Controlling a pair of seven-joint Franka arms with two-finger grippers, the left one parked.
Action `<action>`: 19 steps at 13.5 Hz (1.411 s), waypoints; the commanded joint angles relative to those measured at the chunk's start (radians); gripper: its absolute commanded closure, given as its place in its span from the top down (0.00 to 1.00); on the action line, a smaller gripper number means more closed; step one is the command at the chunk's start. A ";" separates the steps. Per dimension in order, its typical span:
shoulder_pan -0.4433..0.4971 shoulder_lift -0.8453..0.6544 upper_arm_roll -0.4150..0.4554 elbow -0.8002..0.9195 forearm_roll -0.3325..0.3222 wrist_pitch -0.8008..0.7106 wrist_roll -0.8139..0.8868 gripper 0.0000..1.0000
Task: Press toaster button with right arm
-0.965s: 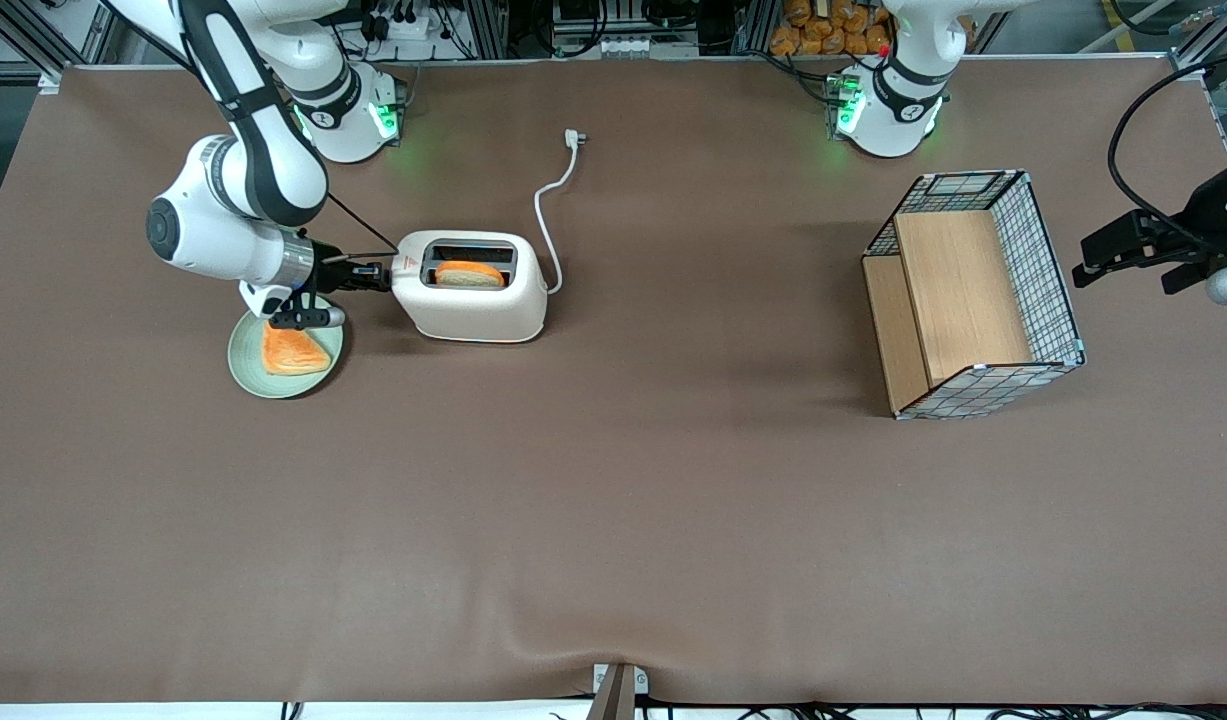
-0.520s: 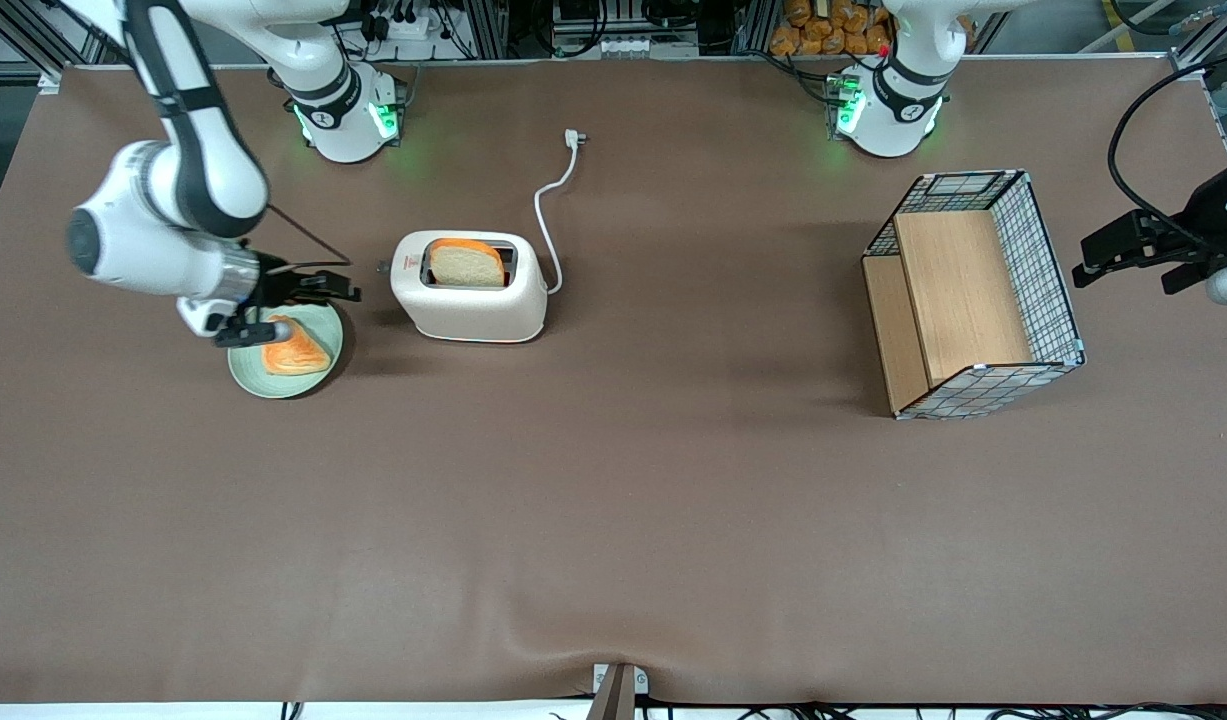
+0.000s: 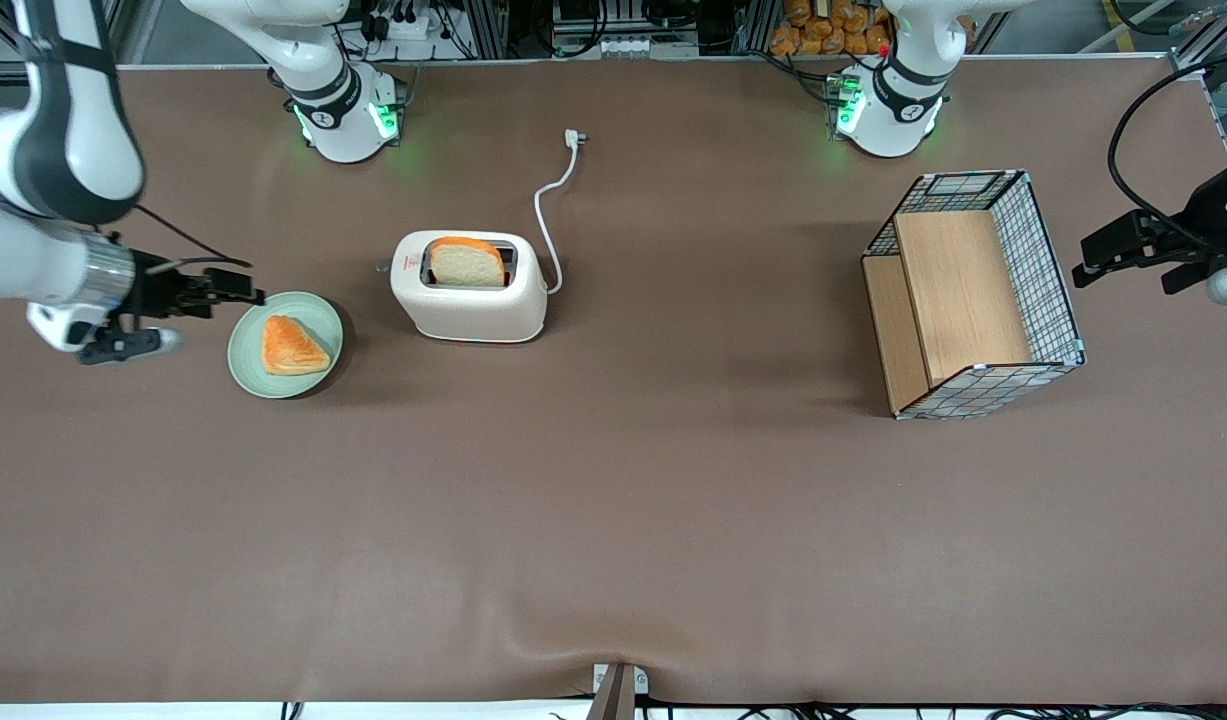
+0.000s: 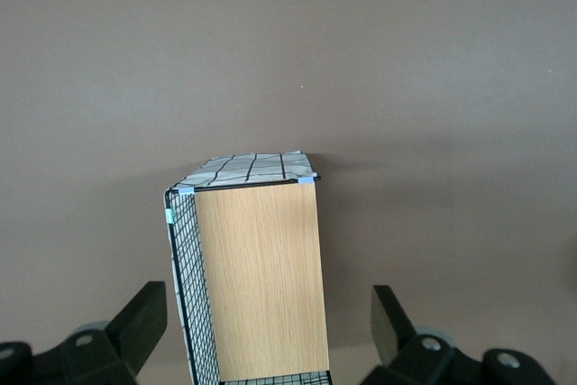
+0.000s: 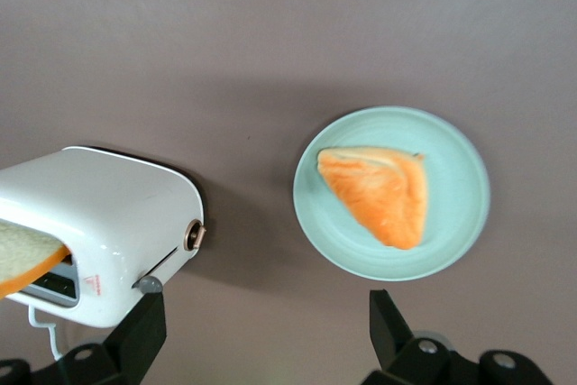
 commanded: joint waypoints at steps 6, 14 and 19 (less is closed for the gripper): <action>-0.005 0.164 0.018 0.586 -0.141 -0.326 -0.006 1.00; 0.002 -0.029 0.016 0.520 -0.136 -0.329 0.272 1.00; -0.005 -0.097 -0.013 0.430 -0.136 -0.275 0.284 1.00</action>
